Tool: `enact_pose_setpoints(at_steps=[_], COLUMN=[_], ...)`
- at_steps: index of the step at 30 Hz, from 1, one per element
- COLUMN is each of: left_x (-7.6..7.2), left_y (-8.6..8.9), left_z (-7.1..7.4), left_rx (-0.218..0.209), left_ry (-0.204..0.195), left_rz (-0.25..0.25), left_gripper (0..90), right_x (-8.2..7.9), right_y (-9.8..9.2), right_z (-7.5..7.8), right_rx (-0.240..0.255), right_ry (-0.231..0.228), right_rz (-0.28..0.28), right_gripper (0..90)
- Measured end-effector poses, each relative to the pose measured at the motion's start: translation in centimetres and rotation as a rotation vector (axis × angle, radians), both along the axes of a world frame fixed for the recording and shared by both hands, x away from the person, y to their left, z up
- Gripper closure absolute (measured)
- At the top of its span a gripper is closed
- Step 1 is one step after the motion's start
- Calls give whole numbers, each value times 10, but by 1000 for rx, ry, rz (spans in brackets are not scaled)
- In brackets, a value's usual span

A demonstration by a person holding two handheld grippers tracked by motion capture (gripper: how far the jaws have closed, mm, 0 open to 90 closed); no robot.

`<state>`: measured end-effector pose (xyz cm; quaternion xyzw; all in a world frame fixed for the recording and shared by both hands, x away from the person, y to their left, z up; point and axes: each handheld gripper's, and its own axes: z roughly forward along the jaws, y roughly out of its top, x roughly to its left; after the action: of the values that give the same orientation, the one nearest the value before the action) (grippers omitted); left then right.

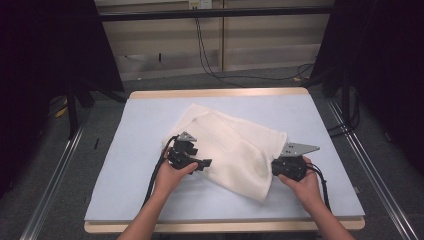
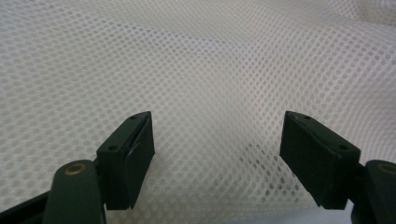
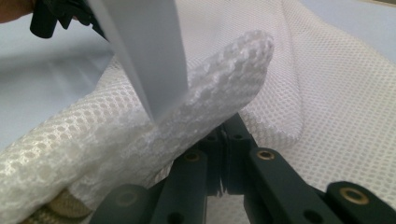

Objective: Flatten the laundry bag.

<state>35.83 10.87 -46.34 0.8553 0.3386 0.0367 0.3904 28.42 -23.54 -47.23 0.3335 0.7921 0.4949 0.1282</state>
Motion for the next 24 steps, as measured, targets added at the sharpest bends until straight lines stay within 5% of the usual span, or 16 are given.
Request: enact_pose_setpoints(at_steps=[15,19,21,24], left_x=[-4,-8,-11,-13], left_y=[-38,-52,-57,-62], left_z=[2,-8,-8,-8], left_rx=[-29,38,98,136], left_ry=[16,45,-19,-47], left_rz=[-109,-173,-197,-201], left_gripper=[216,328,381,537], right_x=[1,2,2,3], right_y=[20,23,24,24], right_z=[-2,-4,-5,-6], right_rx=[-13,-19,-30,-29], right_ry=[8,14,14,21], right_rz=[32,36,37,33], right_gripper=[878,877,877,875])
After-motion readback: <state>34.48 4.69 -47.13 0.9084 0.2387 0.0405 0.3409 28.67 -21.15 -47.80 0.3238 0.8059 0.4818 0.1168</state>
